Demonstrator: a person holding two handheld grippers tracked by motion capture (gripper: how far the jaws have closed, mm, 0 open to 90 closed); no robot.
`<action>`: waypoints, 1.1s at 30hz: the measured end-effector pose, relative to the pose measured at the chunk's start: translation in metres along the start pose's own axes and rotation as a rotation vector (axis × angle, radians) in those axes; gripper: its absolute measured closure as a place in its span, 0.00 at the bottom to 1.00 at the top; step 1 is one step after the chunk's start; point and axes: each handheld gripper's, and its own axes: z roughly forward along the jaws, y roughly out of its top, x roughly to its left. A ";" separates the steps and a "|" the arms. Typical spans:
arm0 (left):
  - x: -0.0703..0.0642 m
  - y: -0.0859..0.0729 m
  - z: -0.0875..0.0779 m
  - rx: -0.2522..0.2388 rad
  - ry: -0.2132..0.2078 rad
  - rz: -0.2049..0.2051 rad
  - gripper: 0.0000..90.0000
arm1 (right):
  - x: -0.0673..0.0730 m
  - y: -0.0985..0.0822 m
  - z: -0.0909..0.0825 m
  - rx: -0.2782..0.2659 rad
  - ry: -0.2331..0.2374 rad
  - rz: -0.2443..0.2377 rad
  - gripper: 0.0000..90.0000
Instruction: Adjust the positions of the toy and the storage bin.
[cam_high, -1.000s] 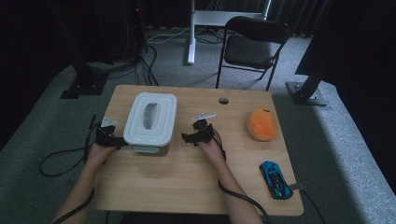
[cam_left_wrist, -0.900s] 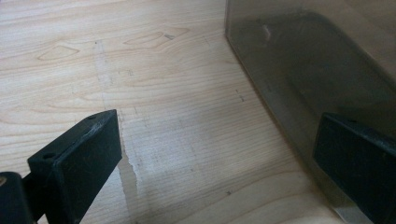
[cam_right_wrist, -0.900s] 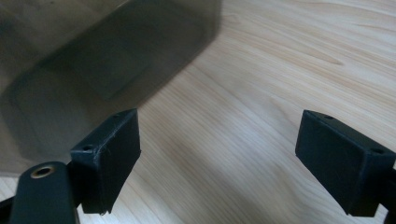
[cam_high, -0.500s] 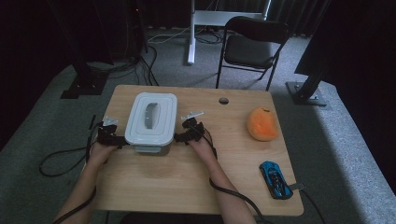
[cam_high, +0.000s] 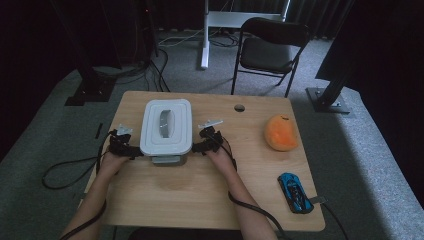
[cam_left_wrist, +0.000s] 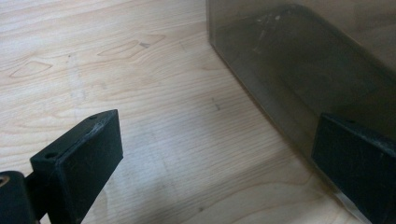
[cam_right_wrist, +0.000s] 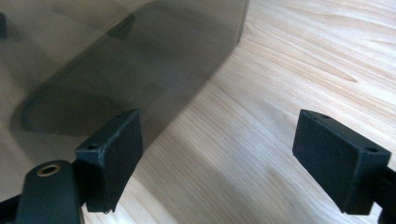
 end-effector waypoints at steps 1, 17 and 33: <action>-0.001 0.001 0.001 -0.001 0.000 0.001 0.03 | -0.001 -0.001 -0.002 0.000 0.005 -0.005 0.17; -0.021 0.012 0.009 -0.014 -0.005 0.025 0.04 | -0.014 -0.015 -0.018 0.000 0.021 -0.025 0.17; -0.046 0.021 0.019 -0.013 -0.068 0.055 0.04 | -0.025 -0.033 -0.041 0.009 -0.017 -0.030 0.17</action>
